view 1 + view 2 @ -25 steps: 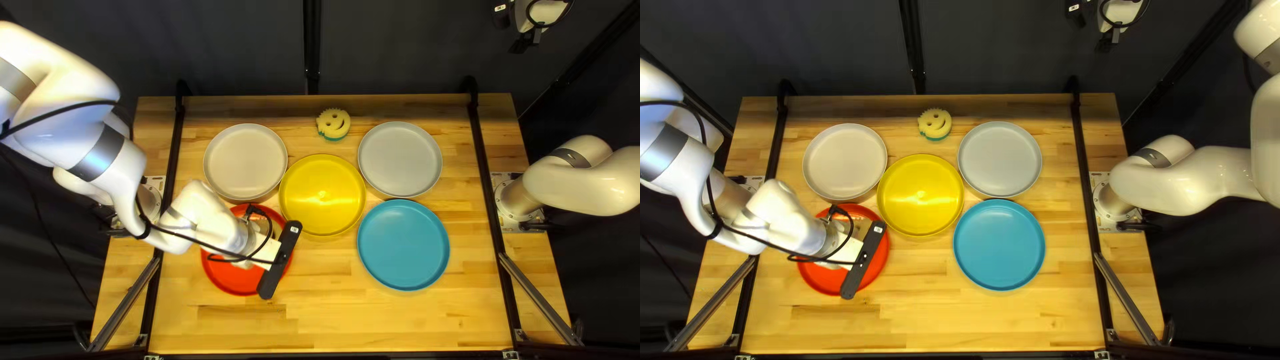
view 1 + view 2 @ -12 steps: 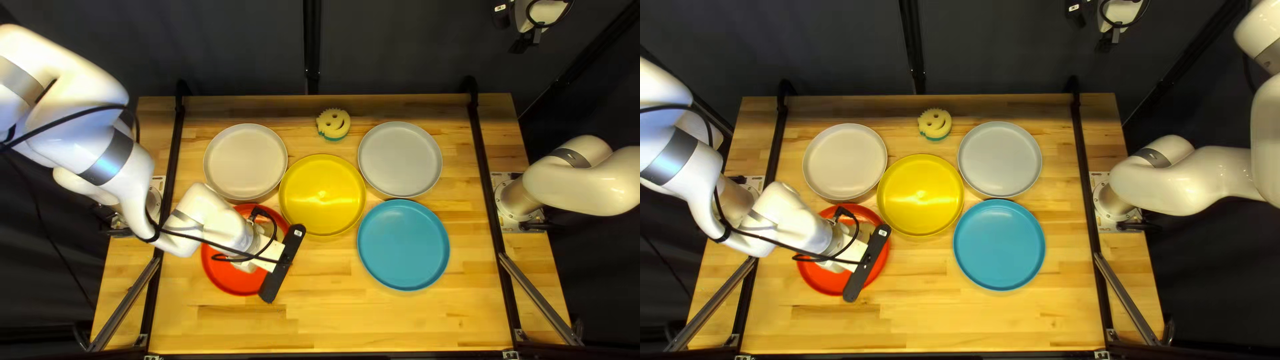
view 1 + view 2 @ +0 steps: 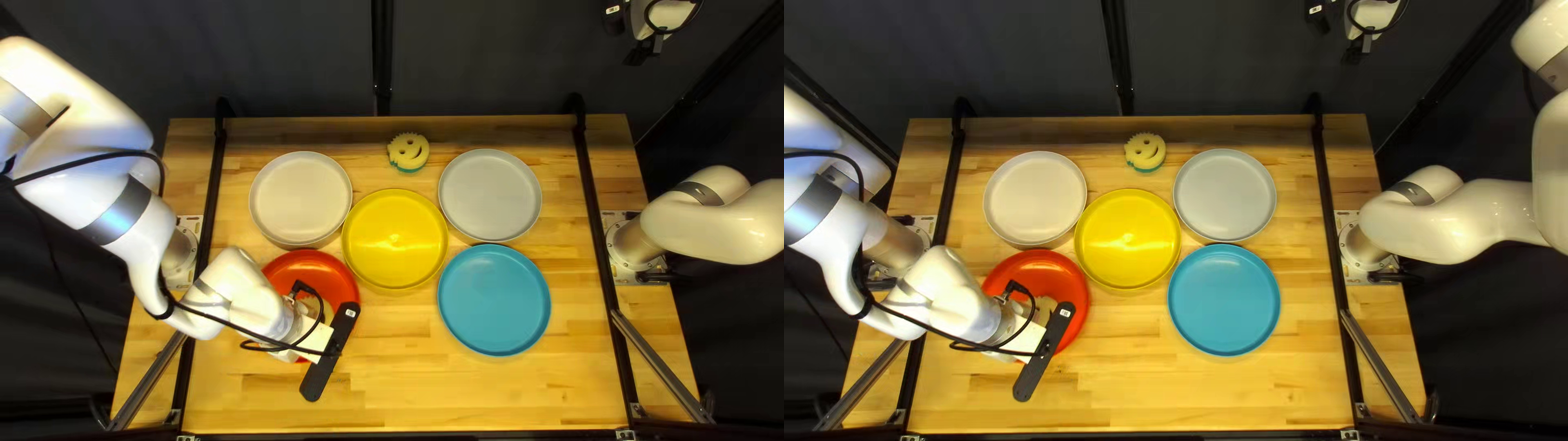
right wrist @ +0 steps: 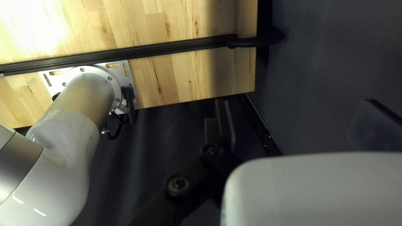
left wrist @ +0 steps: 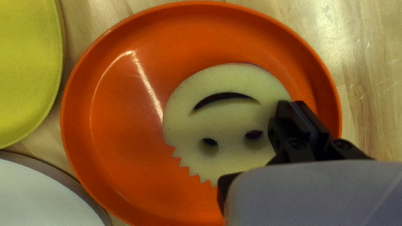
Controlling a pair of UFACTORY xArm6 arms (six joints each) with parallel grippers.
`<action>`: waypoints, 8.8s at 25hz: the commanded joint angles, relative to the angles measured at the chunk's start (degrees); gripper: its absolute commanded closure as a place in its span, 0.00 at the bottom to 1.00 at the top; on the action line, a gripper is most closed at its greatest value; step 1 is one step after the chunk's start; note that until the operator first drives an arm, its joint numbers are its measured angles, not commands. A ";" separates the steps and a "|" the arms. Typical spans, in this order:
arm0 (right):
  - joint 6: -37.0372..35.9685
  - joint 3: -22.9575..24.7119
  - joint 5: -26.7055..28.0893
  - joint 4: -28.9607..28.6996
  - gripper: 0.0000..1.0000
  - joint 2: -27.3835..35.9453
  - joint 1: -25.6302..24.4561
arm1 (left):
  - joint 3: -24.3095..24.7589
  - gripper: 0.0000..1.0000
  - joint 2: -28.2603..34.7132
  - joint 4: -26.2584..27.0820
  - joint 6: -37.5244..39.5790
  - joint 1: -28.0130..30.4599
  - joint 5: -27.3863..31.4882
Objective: Pick up sponge and scrub the plate
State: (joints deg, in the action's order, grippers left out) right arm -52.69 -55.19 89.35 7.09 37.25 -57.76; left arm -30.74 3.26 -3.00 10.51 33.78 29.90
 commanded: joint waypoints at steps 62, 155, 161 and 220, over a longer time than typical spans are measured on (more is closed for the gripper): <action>0.00 0.00 0.00 0.00 0.00 0.00 0.00 | 15.69 1.00 14.51 2.61 -0.44 -4.67 -1.17; 0.00 0.00 0.00 0.00 0.00 0.00 0.00 | 2.56 1.00 17.32 -5.89 -1.70 -8.69 13.37; 0.00 0.00 0.00 0.00 0.00 0.00 0.00 | 2.56 1.00 17.32 -5.89 -1.70 -8.69 13.37; 0.00 0.00 0.00 0.00 0.00 0.00 0.00 | 10.98 1.00 12.20 -6.84 -35.20 -44.91 -4.11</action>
State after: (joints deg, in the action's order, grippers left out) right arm -52.69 -55.19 89.35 7.09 37.25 -57.76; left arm -17.85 18.03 -10.03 -22.37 -9.16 27.06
